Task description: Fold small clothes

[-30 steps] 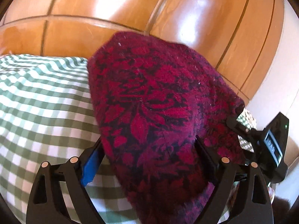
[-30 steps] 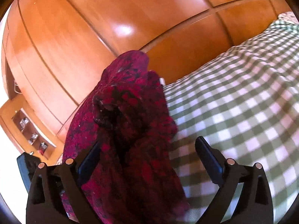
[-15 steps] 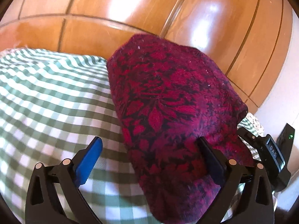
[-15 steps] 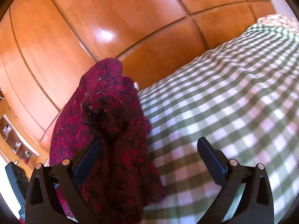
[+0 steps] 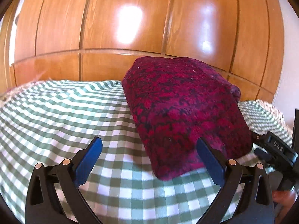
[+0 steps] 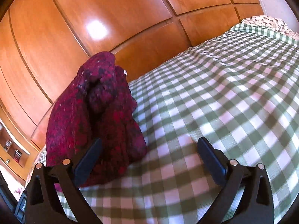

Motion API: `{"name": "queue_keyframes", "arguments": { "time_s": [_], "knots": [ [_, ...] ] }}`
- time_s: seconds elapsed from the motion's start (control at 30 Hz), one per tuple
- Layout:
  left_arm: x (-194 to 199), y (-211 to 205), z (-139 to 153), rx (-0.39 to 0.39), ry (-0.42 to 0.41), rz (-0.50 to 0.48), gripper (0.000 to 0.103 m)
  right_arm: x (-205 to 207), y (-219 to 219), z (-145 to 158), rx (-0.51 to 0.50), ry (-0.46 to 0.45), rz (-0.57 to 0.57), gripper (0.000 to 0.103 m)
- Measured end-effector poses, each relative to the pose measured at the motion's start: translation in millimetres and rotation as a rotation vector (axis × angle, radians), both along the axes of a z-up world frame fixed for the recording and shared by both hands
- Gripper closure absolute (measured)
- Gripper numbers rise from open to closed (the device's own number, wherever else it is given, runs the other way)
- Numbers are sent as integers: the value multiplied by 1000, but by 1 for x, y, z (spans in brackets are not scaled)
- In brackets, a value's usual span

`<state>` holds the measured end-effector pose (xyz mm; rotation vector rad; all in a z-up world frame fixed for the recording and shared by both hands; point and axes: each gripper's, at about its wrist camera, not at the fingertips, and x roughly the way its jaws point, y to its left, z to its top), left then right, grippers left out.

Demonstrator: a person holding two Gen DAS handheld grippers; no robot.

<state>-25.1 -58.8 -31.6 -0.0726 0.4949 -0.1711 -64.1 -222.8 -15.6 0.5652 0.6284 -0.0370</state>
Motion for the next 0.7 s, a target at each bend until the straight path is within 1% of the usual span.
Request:
{"name": "queue_keyframes", "arguments": {
  "time_s": [0.07,0.13,0.27,0.33,0.43,0.53,0.63,0.7],
  "knots": [
    [-6,-3,4,43,2,9,3,-2,1,2,-26,19,-4,2],
    [-8,-2,10,67,18,16,3,-5,4,8,-73,34,-8,2],
    [-16,3,20,91,31,34,3,-15,16,29,-195,18,29,2],
    [-19,6,23,94,39,56,3,-21,22,36,-216,17,63,2],
    [-28,9,28,79,34,76,3,-31,29,46,-228,33,93,2],
    [-39,8,32,91,19,94,3,-43,36,55,-214,10,112,2],
    [-43,1,36,118,41,83,3,-53,44,65,-240,-13,113,2],
    [-45,0,38,119,66,79,3,-59,49,70,-273,-18,120,2]
  ]
}}
